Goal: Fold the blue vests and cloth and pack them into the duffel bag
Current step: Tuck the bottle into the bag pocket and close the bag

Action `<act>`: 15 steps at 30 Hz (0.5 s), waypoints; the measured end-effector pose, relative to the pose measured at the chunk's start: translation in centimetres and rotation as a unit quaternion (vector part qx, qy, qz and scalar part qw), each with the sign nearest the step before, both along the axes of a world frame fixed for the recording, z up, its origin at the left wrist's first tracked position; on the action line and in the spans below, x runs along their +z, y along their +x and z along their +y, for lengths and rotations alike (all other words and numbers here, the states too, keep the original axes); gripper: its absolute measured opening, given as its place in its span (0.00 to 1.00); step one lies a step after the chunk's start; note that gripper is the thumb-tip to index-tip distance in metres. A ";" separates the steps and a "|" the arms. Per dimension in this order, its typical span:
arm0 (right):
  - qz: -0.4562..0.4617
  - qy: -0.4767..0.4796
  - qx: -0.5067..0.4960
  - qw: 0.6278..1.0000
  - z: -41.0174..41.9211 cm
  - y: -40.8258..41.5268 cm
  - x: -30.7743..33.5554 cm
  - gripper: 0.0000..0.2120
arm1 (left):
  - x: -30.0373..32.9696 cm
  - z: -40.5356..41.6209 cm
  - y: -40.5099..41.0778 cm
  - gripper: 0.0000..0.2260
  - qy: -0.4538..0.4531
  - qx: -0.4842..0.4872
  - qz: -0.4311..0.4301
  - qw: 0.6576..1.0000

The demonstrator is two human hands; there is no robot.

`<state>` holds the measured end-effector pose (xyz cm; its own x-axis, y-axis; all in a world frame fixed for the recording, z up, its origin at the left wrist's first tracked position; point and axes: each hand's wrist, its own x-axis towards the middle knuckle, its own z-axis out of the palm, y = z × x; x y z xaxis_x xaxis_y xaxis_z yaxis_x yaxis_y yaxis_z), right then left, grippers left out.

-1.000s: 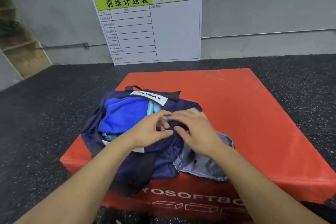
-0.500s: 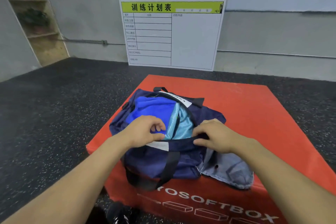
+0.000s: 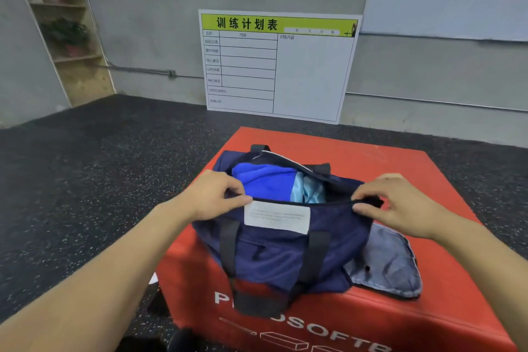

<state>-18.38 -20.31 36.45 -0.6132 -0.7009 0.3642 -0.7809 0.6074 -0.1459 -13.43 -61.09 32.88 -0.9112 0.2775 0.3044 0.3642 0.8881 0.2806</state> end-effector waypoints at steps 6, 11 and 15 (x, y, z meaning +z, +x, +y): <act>0.004 0.003 -0.047 0.999 3.8 -0.9 0.6 0.19 | -0.8 -0.4 -0.1 0.17 -0.006 -0.019 0.002 1.000; -0.003 0.029 -0.088 0.996 6.6 -1.8 0.3 0.26 | 0.5 2.1 0.6 0.13 0.161 -0.043 0.034 0.985; -0.005 0.054 -0.099 0.994 5.3 -1.9 0.5 0.17 | 1.4 2.2 0.9 0.12 0.152 -0.033 0.044 0.987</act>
